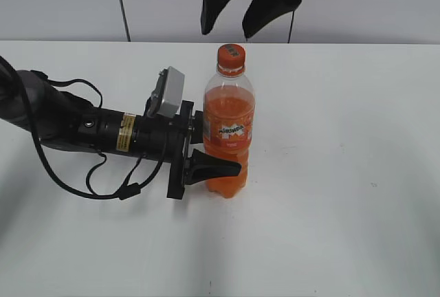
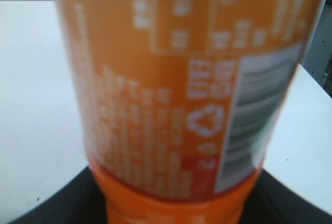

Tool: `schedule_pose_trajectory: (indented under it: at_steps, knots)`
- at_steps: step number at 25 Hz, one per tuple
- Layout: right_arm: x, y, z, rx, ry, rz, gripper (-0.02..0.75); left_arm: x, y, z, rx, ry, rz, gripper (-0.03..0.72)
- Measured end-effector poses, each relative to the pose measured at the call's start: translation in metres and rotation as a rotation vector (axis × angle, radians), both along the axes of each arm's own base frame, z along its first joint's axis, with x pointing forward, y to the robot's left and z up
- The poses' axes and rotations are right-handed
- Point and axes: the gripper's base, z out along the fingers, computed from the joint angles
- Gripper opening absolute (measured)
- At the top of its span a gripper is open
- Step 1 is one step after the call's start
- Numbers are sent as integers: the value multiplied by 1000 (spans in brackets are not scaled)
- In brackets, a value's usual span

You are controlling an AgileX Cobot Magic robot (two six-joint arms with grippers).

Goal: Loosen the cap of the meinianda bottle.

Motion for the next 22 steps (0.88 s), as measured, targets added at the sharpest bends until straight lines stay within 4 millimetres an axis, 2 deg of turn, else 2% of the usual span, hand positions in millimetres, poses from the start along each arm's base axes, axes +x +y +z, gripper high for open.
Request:
schedule_pose_trajectory:
  at_steps: [7, 14, 22]
  knots:
    - [1, -2, -1, -9, -1, -31, 395, 0, 0, 0, 0, 0, 0, 395]
    - [-3, -4, -16, -38, 46, -34, 395, 0, 0, 0, 0, 1, 1, 395]
    - [-3, -4, -16, -36, 52, -38, 395, 0, 0, 0, -1, 1, 2, 395]
